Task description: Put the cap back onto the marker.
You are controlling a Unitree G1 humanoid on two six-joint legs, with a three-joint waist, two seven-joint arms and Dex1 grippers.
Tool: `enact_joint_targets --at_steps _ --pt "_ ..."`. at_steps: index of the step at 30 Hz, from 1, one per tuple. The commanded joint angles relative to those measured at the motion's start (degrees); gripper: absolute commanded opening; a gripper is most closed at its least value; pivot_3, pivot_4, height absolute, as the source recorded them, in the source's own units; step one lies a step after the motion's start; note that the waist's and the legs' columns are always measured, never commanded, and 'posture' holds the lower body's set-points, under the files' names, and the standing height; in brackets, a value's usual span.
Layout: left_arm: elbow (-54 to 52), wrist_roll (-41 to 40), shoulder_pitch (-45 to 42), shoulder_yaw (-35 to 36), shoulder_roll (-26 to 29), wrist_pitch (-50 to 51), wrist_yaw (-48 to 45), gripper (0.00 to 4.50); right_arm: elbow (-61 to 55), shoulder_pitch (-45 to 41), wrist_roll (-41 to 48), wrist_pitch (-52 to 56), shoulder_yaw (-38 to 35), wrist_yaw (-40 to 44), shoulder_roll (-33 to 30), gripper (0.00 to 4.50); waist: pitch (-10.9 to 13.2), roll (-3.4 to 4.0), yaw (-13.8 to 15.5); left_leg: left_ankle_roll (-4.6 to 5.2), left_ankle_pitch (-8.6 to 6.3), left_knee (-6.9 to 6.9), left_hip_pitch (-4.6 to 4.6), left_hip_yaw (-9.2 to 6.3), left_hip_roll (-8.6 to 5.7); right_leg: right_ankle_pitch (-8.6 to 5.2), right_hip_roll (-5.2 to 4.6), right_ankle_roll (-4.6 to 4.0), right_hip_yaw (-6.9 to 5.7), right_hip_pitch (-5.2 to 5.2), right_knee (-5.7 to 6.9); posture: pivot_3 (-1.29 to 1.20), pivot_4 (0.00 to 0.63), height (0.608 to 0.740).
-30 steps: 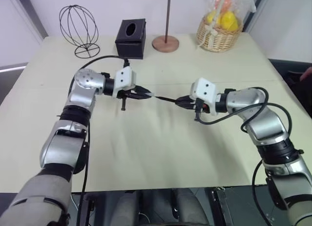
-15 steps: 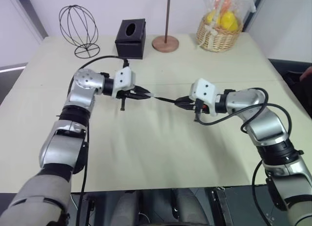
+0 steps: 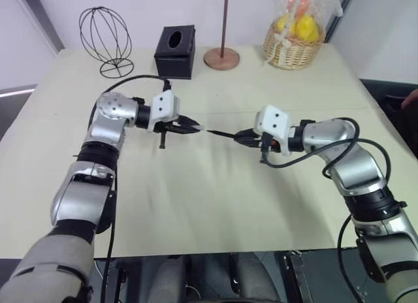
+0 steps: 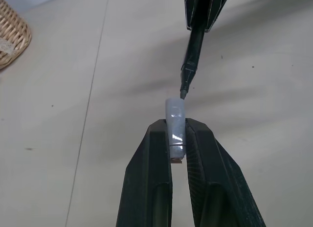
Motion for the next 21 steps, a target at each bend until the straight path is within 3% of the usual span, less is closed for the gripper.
enact_joint_targets --at_steps 1,21 --pt "-0.26 0.2 -0.5 0.1 -0.06 -0.62 0.43 0.02 -2.49 -0.74 0.44 -0.16 -1.0 -0.25 0.05 0.0 0.0 0.0 0.01 0.0 0.0 0.0 0.0 0.0 0.0 0.0 0.0 0.0 0.0 0.0 0.0 0.0 0.15 0.74" --pt "3.14 1.34 -3.42 -0.14 -3.26 -3.4 1.7 0.02 -4.45 -0.17 0.9 1.04 -0.04 -0.25 0.84 0.0 0.0 0.0 0.01 0.0 0.0 0.0 0.0 0.01 -0.01 0.0 0.0 0.0 0.0 0.0 0.0 0.0 0.15 0.74"
